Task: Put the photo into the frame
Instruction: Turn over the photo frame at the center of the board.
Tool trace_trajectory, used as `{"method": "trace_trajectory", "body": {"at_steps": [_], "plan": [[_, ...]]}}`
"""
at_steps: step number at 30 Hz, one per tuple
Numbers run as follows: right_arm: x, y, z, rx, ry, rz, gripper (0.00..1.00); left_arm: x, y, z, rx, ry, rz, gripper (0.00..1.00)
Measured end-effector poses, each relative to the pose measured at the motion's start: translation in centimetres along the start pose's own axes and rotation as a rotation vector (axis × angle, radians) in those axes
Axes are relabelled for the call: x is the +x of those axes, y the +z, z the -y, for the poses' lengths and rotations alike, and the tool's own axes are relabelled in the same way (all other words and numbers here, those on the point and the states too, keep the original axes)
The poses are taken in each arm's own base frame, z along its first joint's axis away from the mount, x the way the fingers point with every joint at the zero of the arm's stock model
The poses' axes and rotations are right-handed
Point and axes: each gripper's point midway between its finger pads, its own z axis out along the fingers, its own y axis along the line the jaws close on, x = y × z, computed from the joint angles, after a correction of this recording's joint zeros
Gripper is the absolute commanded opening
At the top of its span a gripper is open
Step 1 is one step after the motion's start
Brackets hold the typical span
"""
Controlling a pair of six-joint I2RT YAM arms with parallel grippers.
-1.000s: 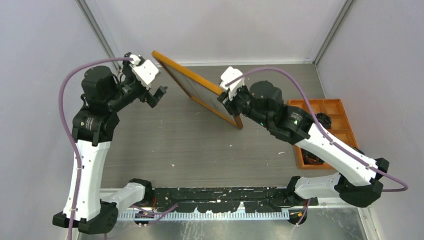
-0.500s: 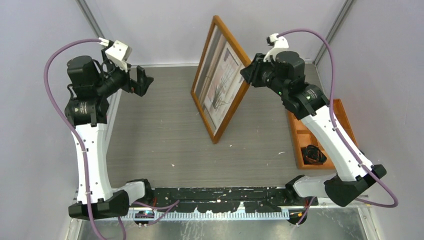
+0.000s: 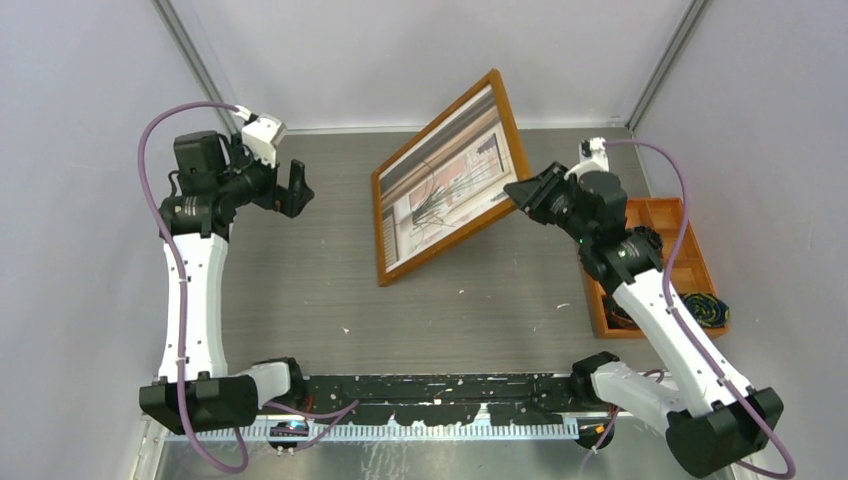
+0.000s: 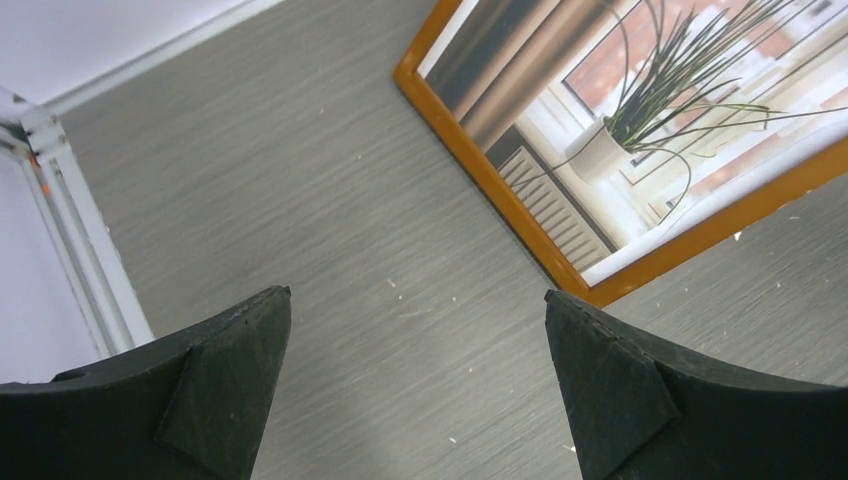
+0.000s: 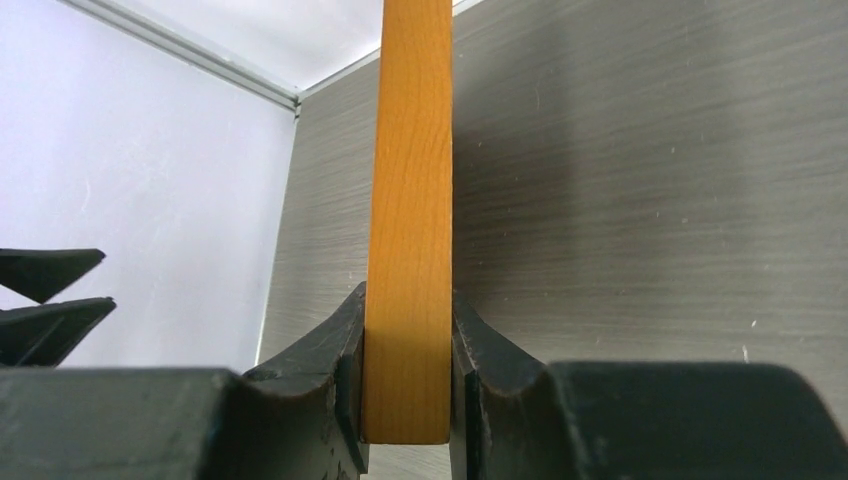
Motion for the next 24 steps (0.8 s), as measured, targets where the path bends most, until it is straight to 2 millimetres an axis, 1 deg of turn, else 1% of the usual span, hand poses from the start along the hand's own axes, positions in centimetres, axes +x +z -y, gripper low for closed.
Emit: {"method": "trace_trajectory", "body": {"at_steps": [2,5,10,12,13,15,19,21,24], "plan": [[0.9,-0.4,0.8,-0.005,0.042,0.014,0.01,0.8,0.2,-0.3,-0.009,-0.004,-0.03,1.0],[2.8,-0.8,2.4,0.003,0.116,0.019,0.01,2.1,0.6,-0.8,-0.028,-0.018,-0.075,1.0],[6.7,-0.4,5.3,0.022,0.253,-0.01,0.01,4.7,1.2,-1.1,-0.043,-0.045,-0.134,1.0],[8.3,0.1,6.4,0.024,0.307,-0.026,0.04,5.7,1.4,-1.0,-0.042,-0.057,-0.153,1.0],[8.9,0.4,6.8,0.025,0.328,-0.033,0.08,5.9,1.4,-1.0,-0.041,-0.06,-0.158,1.0],[9.9,1.0,7.5,0.026,0.365,-0.043,0.13,6.0,1.5,-0.9,-0.041,-0.064,-0.159,1.0],[11.3,2.2,8.8,0.04,0.416,-0.052,0.16,6.8,1.8,-1.2,-0.058,-0.073,-0.17,1.0],[12.0,2.9,9.5,0.058,0.434,-0.06,0.19,7.9,2.2,-1.5,-0.074,-0.083,-0.191,1.0],[12.8,4.1,10.6,0.092,0.45,-0.066,0.24,10.5,2.7,-1.7,-0.088,-0.111,-0.247,1.0]]}}
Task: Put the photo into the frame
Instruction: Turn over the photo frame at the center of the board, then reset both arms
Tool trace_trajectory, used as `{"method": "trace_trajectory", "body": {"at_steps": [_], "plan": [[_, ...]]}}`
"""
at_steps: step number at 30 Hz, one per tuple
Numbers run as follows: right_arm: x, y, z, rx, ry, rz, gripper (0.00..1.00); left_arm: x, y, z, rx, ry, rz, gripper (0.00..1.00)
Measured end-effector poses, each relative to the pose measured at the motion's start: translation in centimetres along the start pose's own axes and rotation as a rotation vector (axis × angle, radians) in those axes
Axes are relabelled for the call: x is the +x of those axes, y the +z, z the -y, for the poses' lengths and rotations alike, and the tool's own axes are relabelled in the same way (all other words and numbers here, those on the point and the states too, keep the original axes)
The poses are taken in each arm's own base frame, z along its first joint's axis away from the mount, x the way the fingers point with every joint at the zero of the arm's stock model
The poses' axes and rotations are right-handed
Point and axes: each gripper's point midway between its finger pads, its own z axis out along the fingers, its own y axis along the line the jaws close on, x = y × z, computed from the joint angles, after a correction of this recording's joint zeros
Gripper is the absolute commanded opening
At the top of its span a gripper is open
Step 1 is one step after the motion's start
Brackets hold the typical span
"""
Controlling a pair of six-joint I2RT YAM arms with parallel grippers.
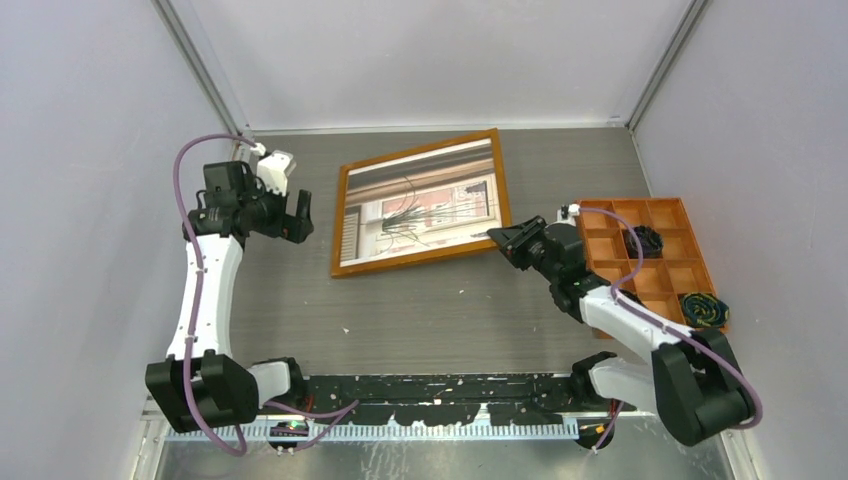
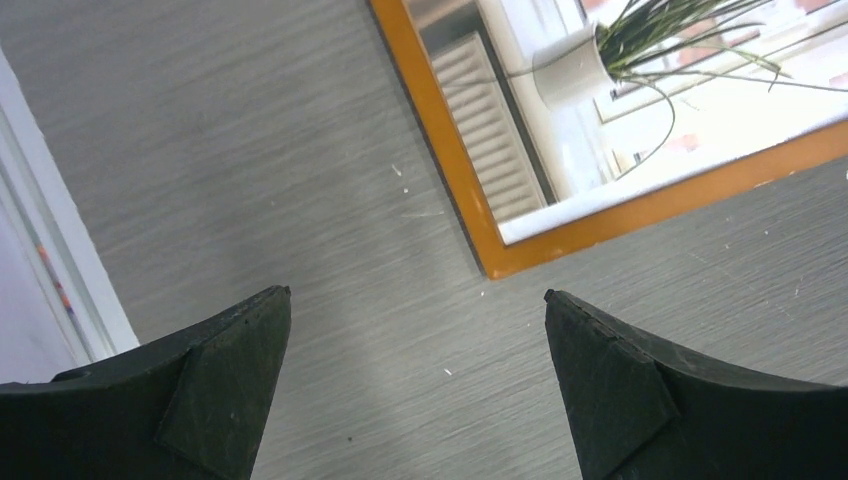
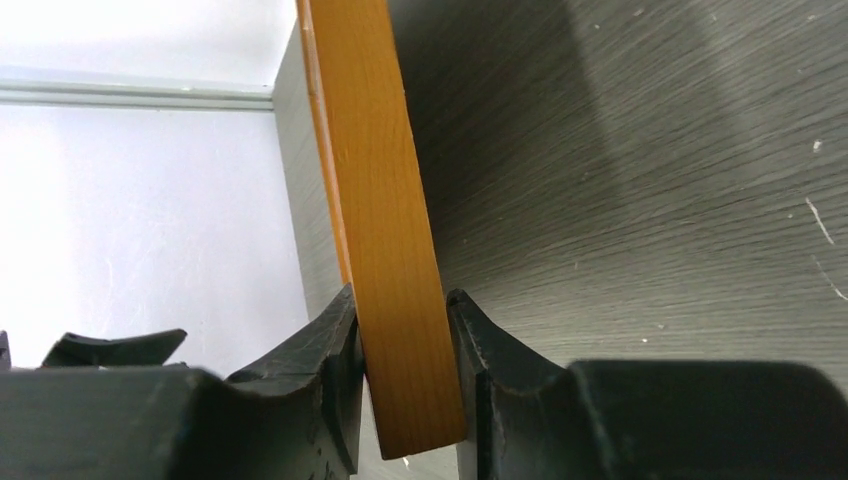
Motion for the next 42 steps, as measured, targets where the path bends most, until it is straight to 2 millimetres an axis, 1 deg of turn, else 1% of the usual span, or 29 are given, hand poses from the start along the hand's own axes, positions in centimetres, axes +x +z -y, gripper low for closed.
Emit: {"method": "trace_trajectory", "body": {"at_steps": [1,4,6,7,9,10,11,12,13,15,19,22,24,26,28,29,31,32,34,36,38,39,42], "plan": [[0.1,0.5,0.4,0.011,0.006,-0.002,0.27,0.7,0.4,-0.1,-0.003,-0.014,-0.02,1.0],[0.8,1.7,1.7,0.042,0.027,-0.018,0.35,2.1,1.2,-0.6,-0.011,-0.05,-0.052,1.0],[1.5,2.4,3.0,0.07,0.049,-0.032,0.44,3.1,1.7,-0.9,-0.015,-0.069,-0.071,1.0],[1.7,2.6,3.4,0.078,0.054,-0.038,0.49,3.5,1.9,-0.9,-0.015,-0.075,-0.081,1.0],[2.3,3.0,5.1,0.124,0.03,-0.049,0.58,4.2,2.2,-0.9,-0.014,-0.084,-0.095,1.0],[2.8,3.0,6.8,0.176,0.007,-0.059,0.64,4.4,2.4,-0.9,-0.015,-0.091,-0.099,1.0],[3.3,2.8,8.5,0.228,-0.011,-0.074,0.74,4.5,2.4,-0.9,-0.019,-0.094,-0.102,1.0],[3.7,2.7,9.4,0.249,-0.006,-0.082,0.95,4.5,2.5,-1.0,-0.021,-0.097,-0.101,1.0],[3.5,2.7,9.1,0.237,-0.012,-0.079,0.99,4.6,2.6,-1.0,-0.025,-0.1,-0.103,1.0],[2.8,2.9,8.0,0.203,-0.045,-0.056,1.0,4.5,2.7,-1.2,-0.029,-0.099,-0.099,1.0],[2.5,2.7,8.2,0.227,-0.092,-0.044,1.0,4.1,2.8,-1.4,-0.037,-0.098,-0.081,1.0],[1.7,2.0,9.1,0.304,-0.137,-0.024,1.0,3.9,3.0,-1.5,-0.041,-0.109,-0.074,1.0],[0.7,0.9,10.1,0.396,-0.192,0.002,1.0,3.9,3.2,-1.7,-0.045,-0.119,-0.076,1.0],[-0.5,-0.6,11.2,0.493,-0.254,0.036,1.0,4.1,3.7,-1.9,-0.051,-0.135,-0.082,1.0],[-2.1,-2.1,11.6,0.567,-0.32,0.079,1.0,4.4,4.4,-2.3,-0.059,-0.156,-0.094,1.0],[-3.1,-2.9,11.4,0.599,-0.359,0.109,1.0,4.7,5.0,-2.4,-0.062,-0.174,-0.1,1.0],[-5.1,-3.9,10.7,0.638,-0.423,0.174,1.0,5.4,6.0,-2.7,-0.072,-0.212,-0.11,1.0],[-6.6,-4.3,9.8,0.649,-0.463,0.229,1.0,5.9,6.6,-2.9,-0.082,-0.239,-0.117,1.0],[-8.8,-4.4,8.7,0.658,-0.53,0.316,1.0,7.1,8.1,-3.2,-0.104,-0.308,-0.13,1.0],[-11.0,-4.4,8.1,0.681,-0.618,0.411,1.0,8.6,9.7,-3.3,-0.109,-0.371,-0.151,1.0],[-12.8,-4.2,8.4,0.731,-0.694,0.492,1.0,10.1,11.3,-3.3,-0.111,-0.423,-0.165,1.0],[-13.4,-4.1,8.7,0.756,-0.719,0.511,1.0,10.8,12.2,-3.3,-0.113,-0.447,-0.168,1.0],[-15.1,-3.8,10.3,0.842,-0.766,0.55,1.0,12.8,14.3,-3.3,-0.117,-0.489,-0.165,1.0]]}}
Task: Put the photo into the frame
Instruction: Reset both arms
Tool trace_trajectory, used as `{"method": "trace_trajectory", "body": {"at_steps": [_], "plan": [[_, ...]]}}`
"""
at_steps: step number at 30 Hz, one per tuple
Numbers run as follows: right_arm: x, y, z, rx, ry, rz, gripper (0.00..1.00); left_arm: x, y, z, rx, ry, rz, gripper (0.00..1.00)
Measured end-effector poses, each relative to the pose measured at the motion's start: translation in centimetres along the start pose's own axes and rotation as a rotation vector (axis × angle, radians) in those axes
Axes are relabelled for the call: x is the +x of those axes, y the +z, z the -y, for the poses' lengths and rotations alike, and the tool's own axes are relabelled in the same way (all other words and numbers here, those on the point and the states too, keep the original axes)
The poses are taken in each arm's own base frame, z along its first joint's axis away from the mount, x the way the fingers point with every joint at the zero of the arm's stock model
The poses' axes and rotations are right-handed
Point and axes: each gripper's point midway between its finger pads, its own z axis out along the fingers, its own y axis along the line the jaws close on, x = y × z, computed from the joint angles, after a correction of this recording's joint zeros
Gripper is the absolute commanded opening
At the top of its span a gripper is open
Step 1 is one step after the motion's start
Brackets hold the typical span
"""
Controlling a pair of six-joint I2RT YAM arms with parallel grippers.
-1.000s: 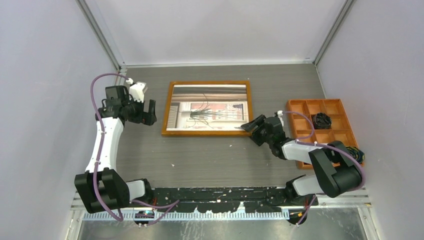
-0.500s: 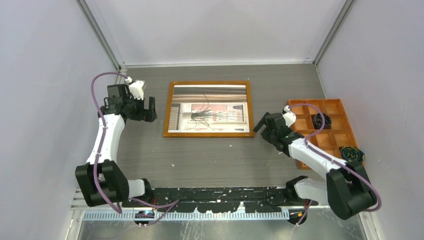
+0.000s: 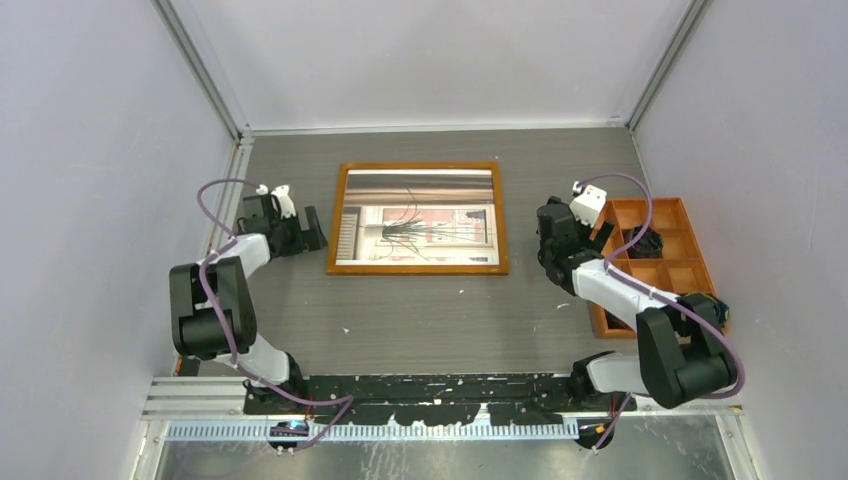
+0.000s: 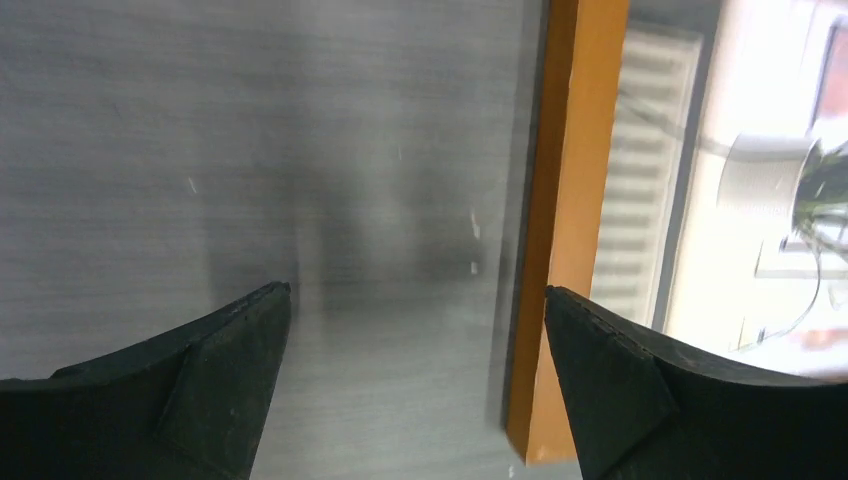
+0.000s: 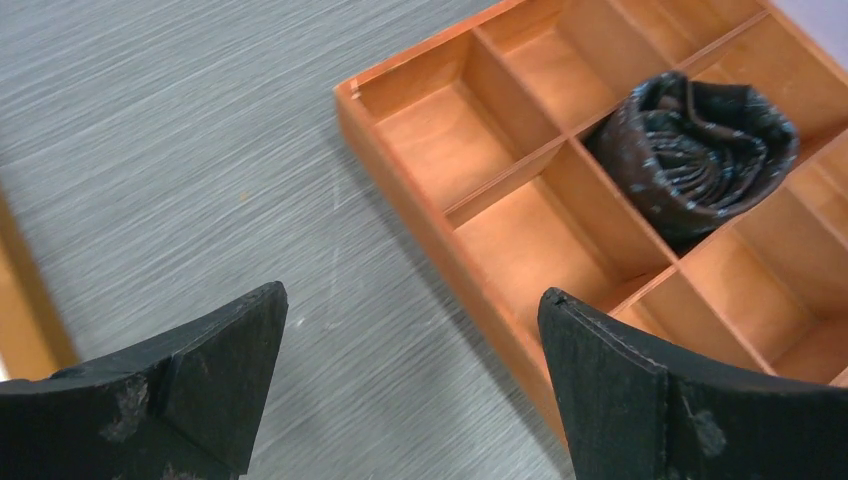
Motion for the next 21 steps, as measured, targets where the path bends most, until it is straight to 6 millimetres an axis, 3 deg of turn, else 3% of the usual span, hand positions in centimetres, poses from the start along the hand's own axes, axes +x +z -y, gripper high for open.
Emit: {"method": "trace_trajectory", "body": {"at_steps": [3,7,13,17,21], "plan": [[-0.5,1.4,0.9,0.04,-0.011,0.028,1.0,-2.5,0.8,0.0,0.009,0.014,0.125,1.0],[-1.1,2.6,0.9,0.049,-0.034,0.069,1.0,-2.8,1.6,-0.1,0.017,0.025,0.214,1.0],[1.7,4.2,2.3,0.041,-0.078,0.076,1.0,-3.6,1.8,0.4,0.054,0.074,0.338,1.0],[3.6,5.8,3.5,0.025,-0.063,0.062,1.0,-2.5,1.5,1.3,0.096,0.129,0.406,1.0],[3.8,6.2,3.8,-0.043,-0.009,0.088,1.0,-0.5,0.6,2.3,0.125,0.208,0.496,1.0]]}}
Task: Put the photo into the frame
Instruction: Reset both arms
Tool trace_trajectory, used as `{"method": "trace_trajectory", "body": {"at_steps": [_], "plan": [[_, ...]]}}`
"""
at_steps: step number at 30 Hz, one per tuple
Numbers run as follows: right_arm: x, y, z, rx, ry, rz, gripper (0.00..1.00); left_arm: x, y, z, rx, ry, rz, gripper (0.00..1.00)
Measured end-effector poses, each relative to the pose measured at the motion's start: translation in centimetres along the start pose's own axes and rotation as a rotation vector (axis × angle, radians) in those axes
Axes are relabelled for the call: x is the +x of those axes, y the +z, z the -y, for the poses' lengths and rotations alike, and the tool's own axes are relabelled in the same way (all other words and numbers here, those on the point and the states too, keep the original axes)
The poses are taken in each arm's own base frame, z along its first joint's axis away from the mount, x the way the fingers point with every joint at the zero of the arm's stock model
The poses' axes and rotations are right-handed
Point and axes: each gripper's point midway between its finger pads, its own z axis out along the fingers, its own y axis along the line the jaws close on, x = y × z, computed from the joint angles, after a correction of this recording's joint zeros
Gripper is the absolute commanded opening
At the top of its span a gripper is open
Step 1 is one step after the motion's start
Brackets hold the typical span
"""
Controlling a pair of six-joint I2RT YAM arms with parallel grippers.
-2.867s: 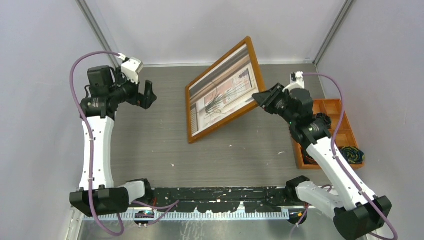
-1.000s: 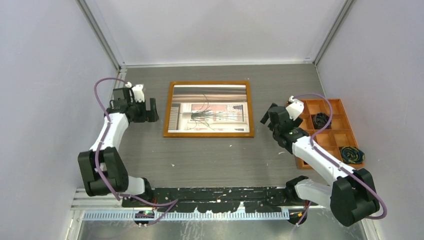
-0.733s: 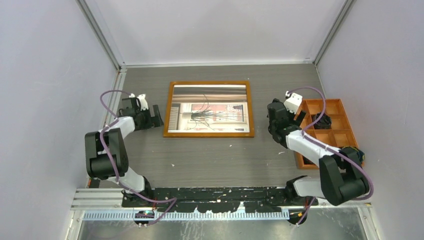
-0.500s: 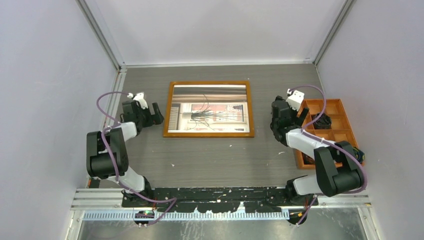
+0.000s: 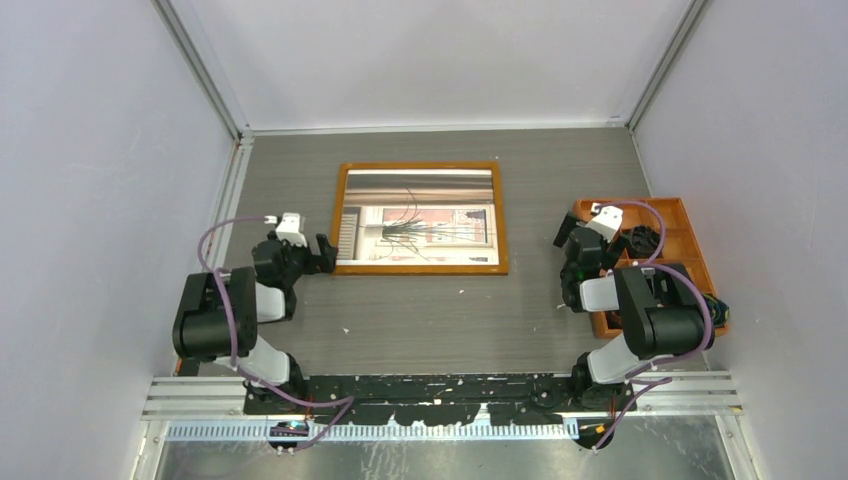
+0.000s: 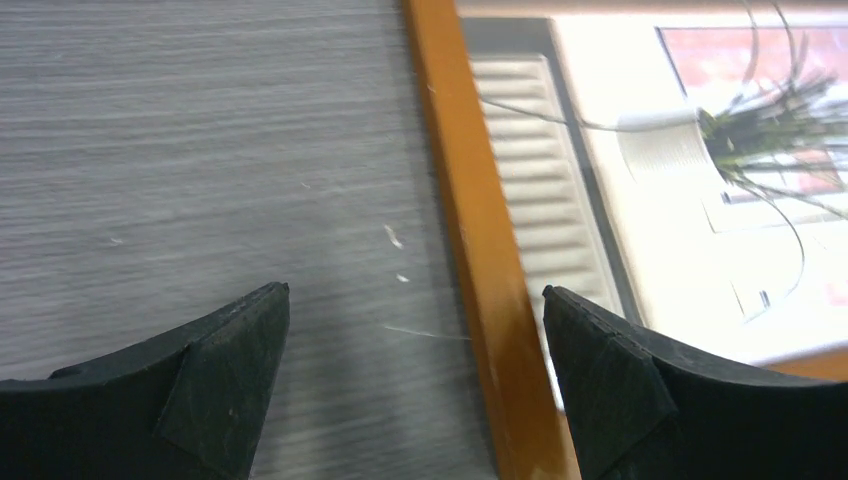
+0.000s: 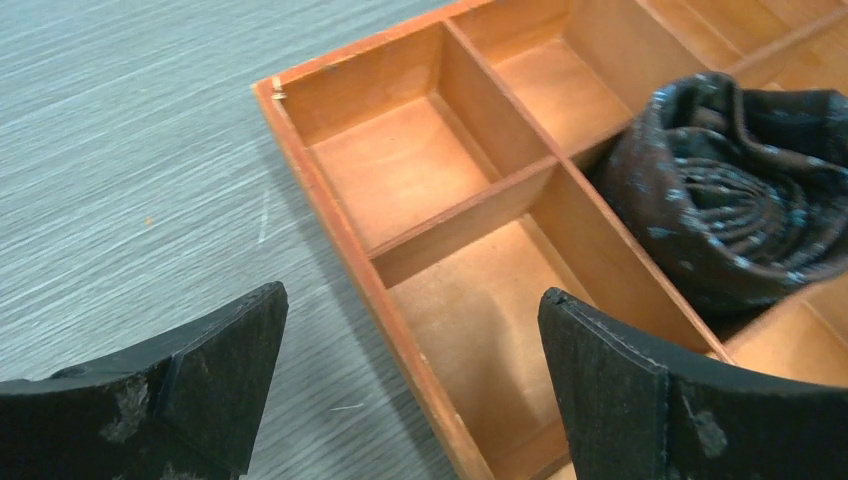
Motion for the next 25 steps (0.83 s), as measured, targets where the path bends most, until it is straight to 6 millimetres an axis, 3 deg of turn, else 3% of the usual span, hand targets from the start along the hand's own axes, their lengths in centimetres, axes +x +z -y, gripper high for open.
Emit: {"method": "trace_trajectory", "body": {"at_steps": [3,5,12,25], "plan": [[-0.2,0.1,-0.9,-0.069,0.016,0.033,1.0,1.4,-0.5,1.3,0.032,0.055,0.049,1.0],[-0.2,0.1,-1.5,-0.1,0.019,0.036,1.0,1.2,-0.5,1.6,0.037,0.07,0.061,1.0],[-0.6,0.8,-1.7,-0.132,0.052,0.027,1.0,-4.1,2.0,0.5,-0.072,0.112,0.135,1.0],[-0.6,0.8,-2.0,-0.152,0.056,0.022,1.0,-3.1,1.9,-0.5,-0.145,0.102,0.094,1.0]]}}
